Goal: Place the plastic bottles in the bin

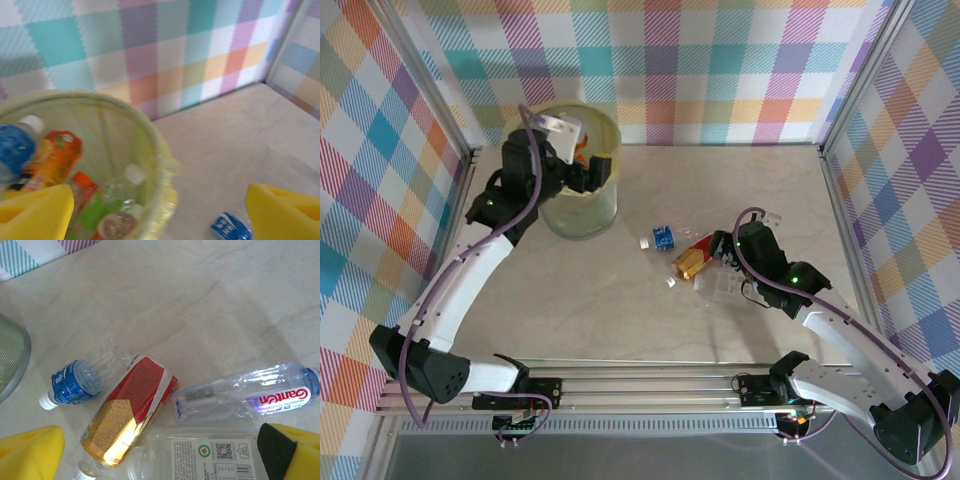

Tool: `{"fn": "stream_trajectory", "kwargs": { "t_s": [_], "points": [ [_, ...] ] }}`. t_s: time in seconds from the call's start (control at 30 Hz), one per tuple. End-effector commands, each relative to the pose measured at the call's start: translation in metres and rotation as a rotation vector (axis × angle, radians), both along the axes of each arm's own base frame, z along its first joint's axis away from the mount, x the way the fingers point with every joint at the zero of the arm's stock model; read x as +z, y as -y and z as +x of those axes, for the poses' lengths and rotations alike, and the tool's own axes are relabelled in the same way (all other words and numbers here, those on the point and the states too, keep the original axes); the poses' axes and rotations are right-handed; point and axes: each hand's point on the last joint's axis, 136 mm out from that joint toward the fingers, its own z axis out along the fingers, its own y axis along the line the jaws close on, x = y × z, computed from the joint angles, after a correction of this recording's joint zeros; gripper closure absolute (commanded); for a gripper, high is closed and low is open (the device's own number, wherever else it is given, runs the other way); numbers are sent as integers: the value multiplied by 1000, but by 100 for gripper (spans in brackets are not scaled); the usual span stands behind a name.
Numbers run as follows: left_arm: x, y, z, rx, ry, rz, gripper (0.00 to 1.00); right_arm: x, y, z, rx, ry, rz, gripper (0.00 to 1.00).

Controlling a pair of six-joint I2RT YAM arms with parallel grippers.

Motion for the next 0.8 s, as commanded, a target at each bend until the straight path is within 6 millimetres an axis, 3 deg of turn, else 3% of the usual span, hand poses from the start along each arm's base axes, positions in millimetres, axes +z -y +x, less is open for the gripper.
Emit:
{"fn": "stream_trajectory", "kwargs": {
  "t_s": [0.0,0.33,0.77],
  "points": [
    [23,21,-16,-51,92,-56,12,2,2,-4,-9,-18,16,0],
    [-41,90,-34,-217,-14,72,13,-16,8,-8,-52,-126,9,0],
    [-168,147,-19,-357,-268,331,9,-31,36,-13,-126,-231,27,0]
  ]
}}
